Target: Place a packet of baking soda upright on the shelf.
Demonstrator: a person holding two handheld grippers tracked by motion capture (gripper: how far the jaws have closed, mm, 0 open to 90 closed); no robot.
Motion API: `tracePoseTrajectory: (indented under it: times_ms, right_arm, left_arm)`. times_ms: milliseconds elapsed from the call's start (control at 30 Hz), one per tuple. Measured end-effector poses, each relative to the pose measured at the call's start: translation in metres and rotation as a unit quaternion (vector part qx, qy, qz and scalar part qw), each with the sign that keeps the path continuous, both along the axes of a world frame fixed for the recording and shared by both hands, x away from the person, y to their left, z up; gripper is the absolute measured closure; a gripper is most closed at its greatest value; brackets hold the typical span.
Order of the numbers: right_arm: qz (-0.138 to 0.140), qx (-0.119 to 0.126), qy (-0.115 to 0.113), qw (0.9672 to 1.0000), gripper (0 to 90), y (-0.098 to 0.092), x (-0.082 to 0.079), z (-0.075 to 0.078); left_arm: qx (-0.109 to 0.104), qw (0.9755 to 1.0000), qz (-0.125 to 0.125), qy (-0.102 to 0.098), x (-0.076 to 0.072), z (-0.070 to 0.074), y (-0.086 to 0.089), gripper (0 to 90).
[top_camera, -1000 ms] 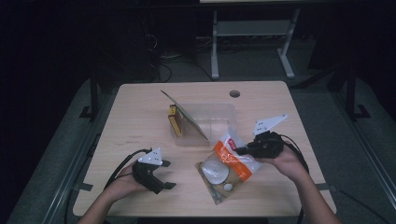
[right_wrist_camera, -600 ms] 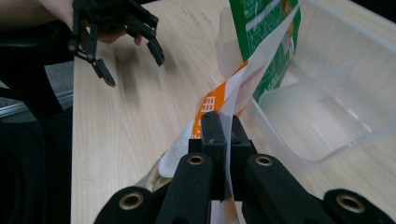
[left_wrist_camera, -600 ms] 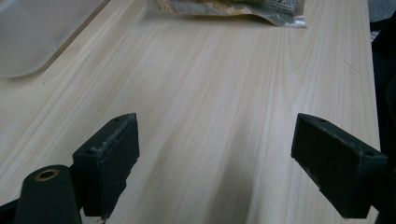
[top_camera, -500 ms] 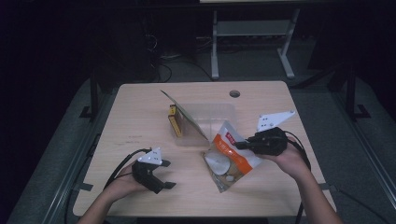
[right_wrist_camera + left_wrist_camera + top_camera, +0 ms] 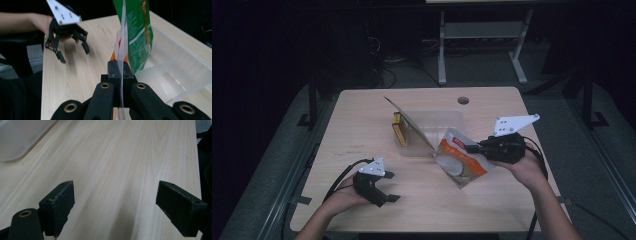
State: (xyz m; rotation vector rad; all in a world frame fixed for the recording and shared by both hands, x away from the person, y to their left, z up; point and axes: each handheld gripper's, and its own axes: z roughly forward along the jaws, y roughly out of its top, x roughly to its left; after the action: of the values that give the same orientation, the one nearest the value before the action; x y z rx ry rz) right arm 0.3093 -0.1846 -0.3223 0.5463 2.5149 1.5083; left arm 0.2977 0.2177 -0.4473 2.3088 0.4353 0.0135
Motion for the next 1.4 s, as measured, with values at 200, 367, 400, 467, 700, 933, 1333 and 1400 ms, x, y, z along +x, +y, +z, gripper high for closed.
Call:
tracePoseTrajectory:
  times_ms: [200, 367, 400, 467, 700, 933, 1333, 1400]
  right_arm:
    - [-0.016, 0.010, -0.006, 0.9998, 90.0, -0.001, 0.000, 0.008]
    - [-0.032, 0.006, -0.012, 0.9994, 90.0, 0.003, 0.002, 0.019]
    - [-0.037, 0.006, -0.014, 0.9992, 90.0, 0.003, 0.002, 0.021]
    - [-0.050, 0.004, -0.014, 0.9986, 90.0, 0.004, 0.005, 0.024]
    - [-0.087, 0.003, -0.012, 0.9962, 90.0, 0.005, 0.014, 0.030]
    - [-0.104, 0.005, -0.018, 0.9944, 90.0, 0.003, 0.020, 0.038]
    - [-0.119, 0.014, -0.026, 0.9925, 90.0, -0.006, 0.020, 0.051]
    - [-0.122, 0.013, -0.028, 0.9921, 90.0, -0.007, 0.021, 0.052]
  left_arm:
    - [0.000, 1.0000, 0.001, 0.002, 0.000, 0.000, 0.000, 14.8]
    - [-0.003, 1.0000, 0.002, 0.003, -0.001, 0.000, 0.000, 14.8]
    - [-0.003, 1.0000, 0.003, 0.003, -0.001, 0.000, 0.000, 14.8]
    - [-0.003, 1.0000, 0.003, 0.004, -0.001, 0.000, 0.000, 14.8]
    - [-0.006, 1.0000, 0.003, 0.005, -0.001, 0.000, 0.001, 14.9]
    - [-0.002, 1.0000, 0.003, 0.005, -0.001, 0.002, 0.002, 14.9]
    - [0.000, 1.0000, 0.001, 0.006, 0.000, 0.001, 0.000, 15.0]
    - [0.004, 1.0000, -0.003, 0.004, 0.000, 0.001, 0.001, 15.0]
